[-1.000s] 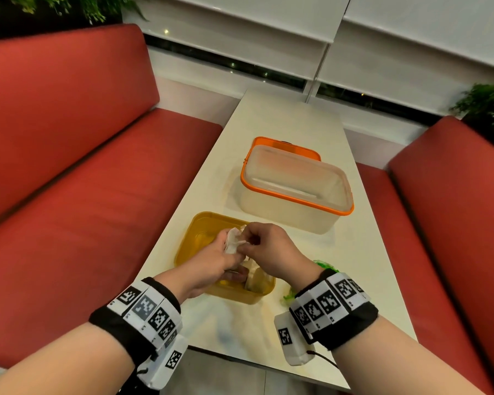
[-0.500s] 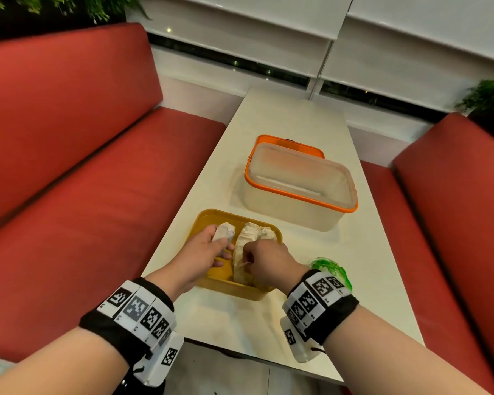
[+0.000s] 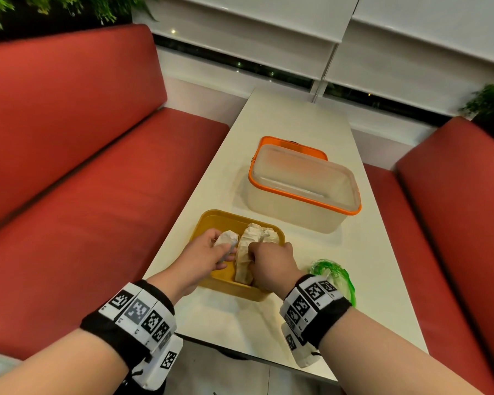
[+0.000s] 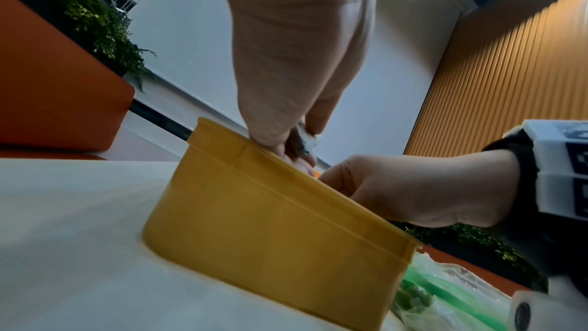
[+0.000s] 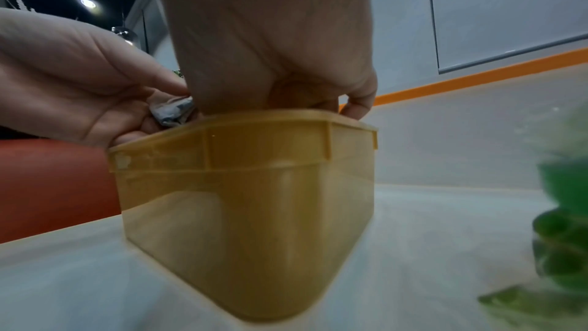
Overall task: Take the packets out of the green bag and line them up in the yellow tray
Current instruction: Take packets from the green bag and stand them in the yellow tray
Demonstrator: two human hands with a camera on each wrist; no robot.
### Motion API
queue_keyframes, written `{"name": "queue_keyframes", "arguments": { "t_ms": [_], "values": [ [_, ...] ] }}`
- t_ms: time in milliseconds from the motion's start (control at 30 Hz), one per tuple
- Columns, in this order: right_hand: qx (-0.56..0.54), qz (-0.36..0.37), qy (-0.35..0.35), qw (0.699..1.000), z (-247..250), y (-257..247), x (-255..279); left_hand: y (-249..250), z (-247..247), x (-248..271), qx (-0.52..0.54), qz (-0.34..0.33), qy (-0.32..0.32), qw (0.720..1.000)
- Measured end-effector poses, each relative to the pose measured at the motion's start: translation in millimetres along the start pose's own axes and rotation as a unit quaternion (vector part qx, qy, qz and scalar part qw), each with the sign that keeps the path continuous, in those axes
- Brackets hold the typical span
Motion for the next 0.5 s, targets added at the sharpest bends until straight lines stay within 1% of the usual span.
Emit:
{"name": "queue_keyframes", "arguments": {
  "t_ms": [67,167,233,300,367,400,433,500],
  "values": [
    [0.010,0.002,-0.001,1.000,3,0,1,-2,-1,-1,0.001,0.004,0.001,1.000],
    [0.015,-0.001,-0.029,0.999,5,3,3,0,-4,1,-0.004,0.003,-0.006,1.000],
    [-0.015,-0.011,-0.027,0.999,13,11,5,1,-7,2,-0.004,0.003,-0.011,1.000],
    [-0.118,-0.012,0.012,0.993,29,15,9,1,-10,2,-0.001,0.005,-0.017,1.000],
    [-0.257,0.010,0.046,0.965,45,13,17,1,-14,1,-0.001,0.005,-0.022,1.000],
    [-0.309,0.019,0.057,0.949,51,10,20,1,-16,2,-0.002,0.004,-0.025,1.000],
    [-0.338,0.023,0.065,0.939,55,8,22,2,-19,2,-0.005,0.001,-0.028,1.000],
    [-0.353,0.027,0.083,0.932,59,7,23,3,-25,3,-0.008,-0.002,-0.037,0.999]
  ]
}}
Point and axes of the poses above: each hand's wrist, its own x-axis away from the middle knuckle, its own z-axis out of the back of the hand, y = z × x, the point moved 10 cm from there along -x, towards the middle knuckle, and after that the axes turned 10 degrees about x, right-handed, at the moved point
